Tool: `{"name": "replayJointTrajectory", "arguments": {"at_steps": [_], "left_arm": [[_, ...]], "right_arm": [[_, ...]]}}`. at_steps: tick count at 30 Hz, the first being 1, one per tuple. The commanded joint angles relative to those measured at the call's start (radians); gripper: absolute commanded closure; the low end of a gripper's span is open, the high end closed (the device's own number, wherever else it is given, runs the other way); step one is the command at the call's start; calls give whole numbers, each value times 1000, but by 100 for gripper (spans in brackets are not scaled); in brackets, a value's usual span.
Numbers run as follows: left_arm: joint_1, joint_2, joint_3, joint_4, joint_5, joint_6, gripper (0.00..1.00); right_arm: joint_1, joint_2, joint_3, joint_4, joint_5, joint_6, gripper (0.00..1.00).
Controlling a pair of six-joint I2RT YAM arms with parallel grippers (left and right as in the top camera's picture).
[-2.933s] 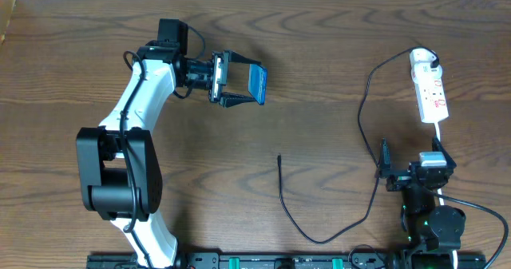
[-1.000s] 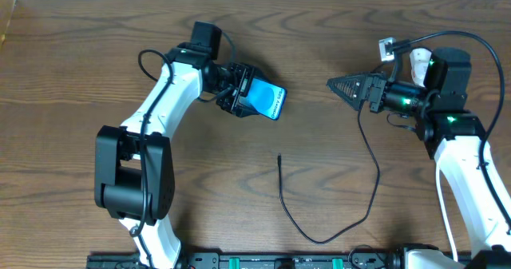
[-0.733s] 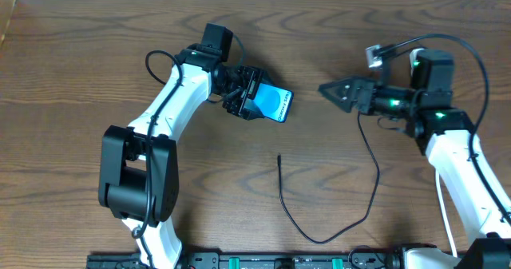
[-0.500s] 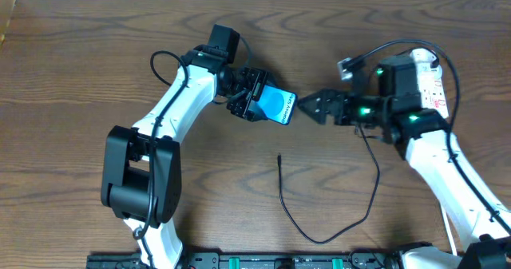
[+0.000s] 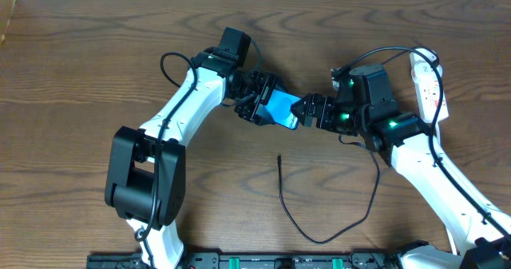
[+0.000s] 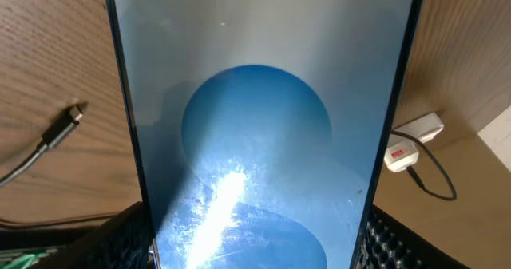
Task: Plug charger to phone and switch on socket
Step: 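Move the right gripper toward the phone held by the left gripper, then grasp the phone's other end with the right gripper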
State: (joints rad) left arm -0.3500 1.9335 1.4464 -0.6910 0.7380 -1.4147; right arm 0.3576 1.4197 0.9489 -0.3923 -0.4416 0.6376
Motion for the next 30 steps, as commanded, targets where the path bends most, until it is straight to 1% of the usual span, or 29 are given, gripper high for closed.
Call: {"name": "replayJointTrajectory", "arguments": {"at_steps": [1, 8, 12, 14, 19, 21, 26, 30], "left_arm": [[-12, -39, 28, 10, 50, -24, 93], [-44, -39, 28, 59, 73, -43, 93], [-57, -39, 28, 69, 73, -47, 93], [-63, -39, 28, 69, 73, -55, 93], [-84, -39, 28, 69, 73, -65, 93], [-91, -39, 28, 69, 73, -65, 93], [-114, -39, 28, 71, 72, -66, 92], [-123, -39, 28, 72, 73, -66, 93]], "right_arm": [[5, 27, 17, -2, 21, 42, 8], [15, 72, 17, -3, 9, 40, 8], [32, 72, 17, 11, 19, 8, 8], [35, 72, 17, 10, 27, 8, 12], [37, 72, 17, 10, 108, 8, 34], [37, 72, 17, 11, 135, 8, 40], [37, 72, 17, 10, 153, 8, 44], [37, 73, 17, 10, 156, 8, 52]]}}
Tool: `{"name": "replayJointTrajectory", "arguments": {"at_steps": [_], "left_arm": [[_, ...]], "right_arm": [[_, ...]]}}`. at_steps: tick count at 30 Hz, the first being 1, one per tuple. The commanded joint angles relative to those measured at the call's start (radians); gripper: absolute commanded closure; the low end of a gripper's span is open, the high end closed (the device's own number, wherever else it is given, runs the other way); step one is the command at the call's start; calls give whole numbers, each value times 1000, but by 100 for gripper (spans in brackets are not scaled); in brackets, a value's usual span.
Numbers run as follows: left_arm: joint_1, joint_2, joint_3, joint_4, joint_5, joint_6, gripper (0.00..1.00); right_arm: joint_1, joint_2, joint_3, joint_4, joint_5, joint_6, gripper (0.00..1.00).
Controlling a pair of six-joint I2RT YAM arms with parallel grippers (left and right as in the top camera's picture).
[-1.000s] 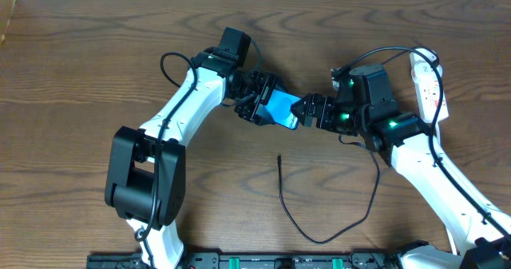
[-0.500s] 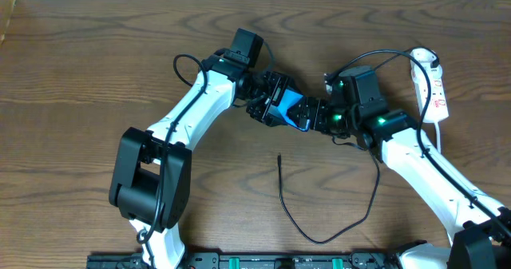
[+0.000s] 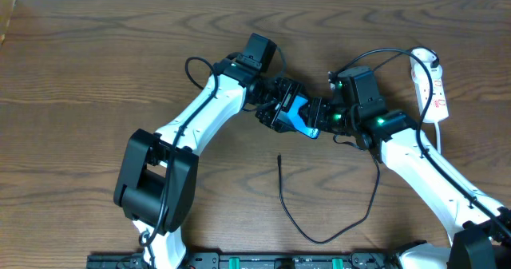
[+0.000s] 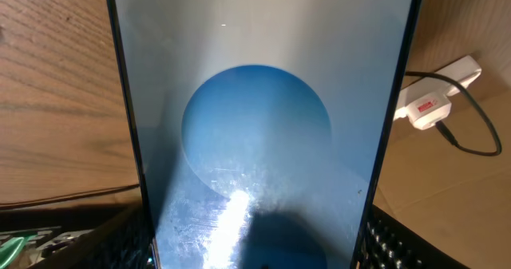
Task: Plug charger to phone and switch on socket
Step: 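Grasp the phone's other end with the right gripper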
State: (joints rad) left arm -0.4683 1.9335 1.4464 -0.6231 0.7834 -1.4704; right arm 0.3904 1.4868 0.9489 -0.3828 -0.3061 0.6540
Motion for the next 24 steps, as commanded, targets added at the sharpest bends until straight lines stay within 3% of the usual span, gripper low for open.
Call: {"name": "replayJointTrajectory", "arguments": {"at_steps": [1, 2, 14, 20, 21, 22, 23, 24], "left_arm": [[-6, -39, 28, 4, 27, -10, 93], [-8, -39, 28, 5, 27, -10, 93], [-10, -39, 28, 5, 28, -29, 93], [-10, -39, 28, 4, 28, -27, 91], [-8, -39, 28, 5, 28, -15, 78], [-3, -39, 28, 8, 34, 10, 55], [5, -39, 28, 12, 50, 39, 40], [14, -39, 28, 12, 68, 51, 37]], "right_arm": [[4, 6, 17, 0, 21, -8, 54], [4, 6, 17, 0, 21, -8, 61], [4, 6, 17, -3, 24, -7, 99], [2, 6, 17, -2, 23, -4, 99], [1, 6, 17, -1, 23, -4, 99], [-6, 6, 17, 3, 24, -4, 99], [-14, 6, 17, 6, 24, -4, 99], [-26, 5, 17, 8, 23, -4, 99]]}}
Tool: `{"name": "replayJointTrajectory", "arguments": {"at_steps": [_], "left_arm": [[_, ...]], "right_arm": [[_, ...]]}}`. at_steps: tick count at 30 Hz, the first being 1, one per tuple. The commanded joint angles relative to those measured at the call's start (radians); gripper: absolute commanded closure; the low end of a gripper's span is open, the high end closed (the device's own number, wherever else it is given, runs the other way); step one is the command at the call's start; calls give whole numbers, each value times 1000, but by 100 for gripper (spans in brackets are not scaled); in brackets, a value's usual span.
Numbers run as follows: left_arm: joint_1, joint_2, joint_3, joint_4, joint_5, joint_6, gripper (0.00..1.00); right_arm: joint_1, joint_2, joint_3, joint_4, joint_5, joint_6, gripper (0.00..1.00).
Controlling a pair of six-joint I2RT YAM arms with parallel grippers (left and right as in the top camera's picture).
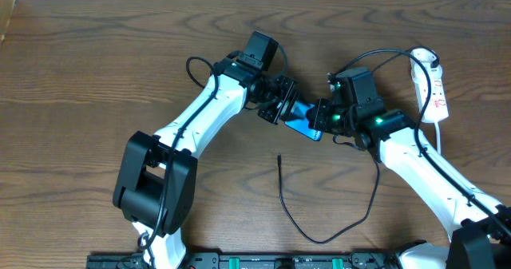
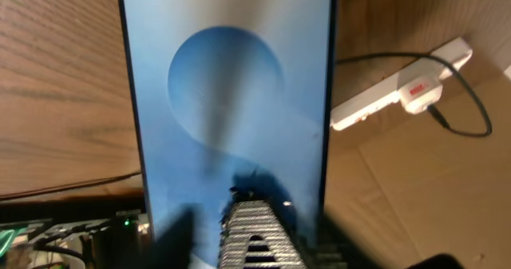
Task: Plug charger to phone and switch on socket
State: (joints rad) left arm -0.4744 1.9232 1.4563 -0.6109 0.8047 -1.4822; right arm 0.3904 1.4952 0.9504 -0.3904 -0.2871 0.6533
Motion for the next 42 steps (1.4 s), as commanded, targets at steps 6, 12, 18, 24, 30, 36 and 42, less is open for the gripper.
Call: {"name": "replayJointTrajectory", "arguments": {"at_steps": [6, 12, 18, 24, 30, 36, 42], "left_arm": [[90, -64, 18, 8, 103, 97, 28], [111, -152, 18, 193, 77, 146, 9], [110, -167, 18, 203, -90, 135, 9], [108, -167, 18, 226, -270, 32, 9], [108, -167, 18, 316, -276, 22, 8], [108, -167, 18, 319, -301, -3, 8], [108, -167, 18, 332, -301, -43, 8]], "right_arm": [[-141, -3, 15, 74, -111, 49, 99], [-243, -3, 15, 280, -297, 431, 99], [-252, -3, 15, 485, -387, 796, 99], [-222, -3, 15, 628, -404, 973, 99], [-159, -3, 15, 668, -403, 1070, 98], [-145, -3, 15, 671, -404, 1168, 99], [-140, -3, 15, 671, -404, 1210, 98]]}}
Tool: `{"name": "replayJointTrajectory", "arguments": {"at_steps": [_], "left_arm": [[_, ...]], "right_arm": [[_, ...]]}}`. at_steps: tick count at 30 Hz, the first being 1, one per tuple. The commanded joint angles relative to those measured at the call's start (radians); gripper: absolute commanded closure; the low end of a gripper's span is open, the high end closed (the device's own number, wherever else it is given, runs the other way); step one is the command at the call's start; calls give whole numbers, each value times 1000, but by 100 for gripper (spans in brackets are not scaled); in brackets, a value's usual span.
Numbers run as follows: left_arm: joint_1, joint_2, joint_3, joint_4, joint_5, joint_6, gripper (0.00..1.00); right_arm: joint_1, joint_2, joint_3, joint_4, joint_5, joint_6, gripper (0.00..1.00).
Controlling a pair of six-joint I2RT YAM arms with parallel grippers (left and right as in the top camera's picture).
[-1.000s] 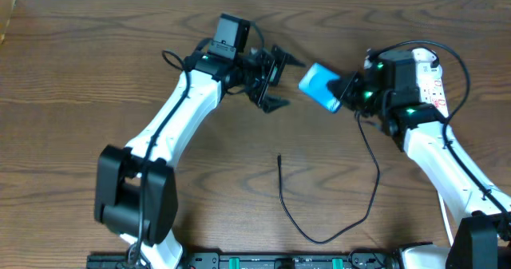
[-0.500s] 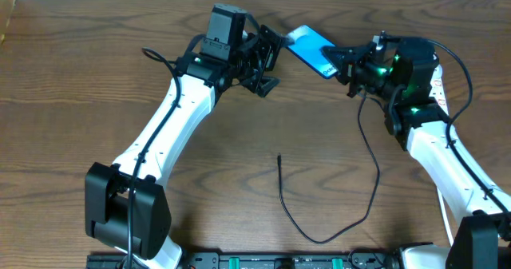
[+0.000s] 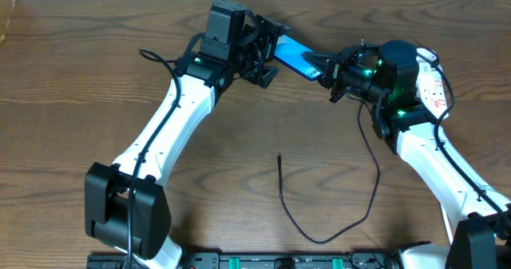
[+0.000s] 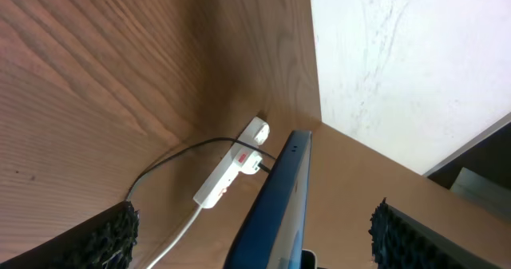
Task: Plug charger to phone and switch on socket
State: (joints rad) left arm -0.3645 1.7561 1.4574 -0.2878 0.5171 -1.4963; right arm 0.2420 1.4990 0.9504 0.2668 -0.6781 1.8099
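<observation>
The blue phone point(image 3: 294, 59) hangs in the air near the table's far edge. My right gripper point(image 3: 329, 68) is shut on its right end. My left gripper point(image 3: 270, 49) sits at the phone's left end. In the left wrist view the phone point(image 4: 278, 197) shows edge-on, and the left gripper point(image 4: 259, 235) is open with both pads point(image 4: 108, 233) well clear of it. The black charger cable point(image 3: 323, 239) loops over the table, its free plug end point(image 3: 279, 158) lying loose at the middle. The white socket strip point(image 3: 436, 93) lies at the far right, half behind the right arm.
The cable runs from the strip point(image 4: 230, 172) under my right arm. A white wall point(image 4: 415, 61) borders the table's far edge. Both arms reach over the table's far half.
The phone has moved from low over the table's middle up toward the far edge. My left jaws now stand wide apart off the phone, which has turned edge-on to them. The right gripper still holds it.
First my left gripper was shut on the phone's sides, with the right gripper next to it. Then both met at the phone nearer the right. Then a right finger lay on the phone's end. Now the right gripper holds it and the left is open. The cable has not moved.
</observation>
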Motion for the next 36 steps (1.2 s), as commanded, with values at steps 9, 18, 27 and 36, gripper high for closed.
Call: {"name": "replayJointTrajectory", "arguments": {"at_steps": [9, 18, 27, 36], "left_arm": [[-2, 0, 17, 13, -13, -29, 15], [-2, 0, 17, 13, -13, -28, 50], [-2, 0, 17, 13, -13, -28, 86], [-1, 0, 17, 13, -13, -28, 93]], "right_arm": [[42, -7, 15, 24, -13, 82, 99], [48, -7, 15, 30, -14, 82, 99], [48, -7, 15, 30, -17, 82, 98], [48, -7, 15, 30, -16, 82, 77]]}}
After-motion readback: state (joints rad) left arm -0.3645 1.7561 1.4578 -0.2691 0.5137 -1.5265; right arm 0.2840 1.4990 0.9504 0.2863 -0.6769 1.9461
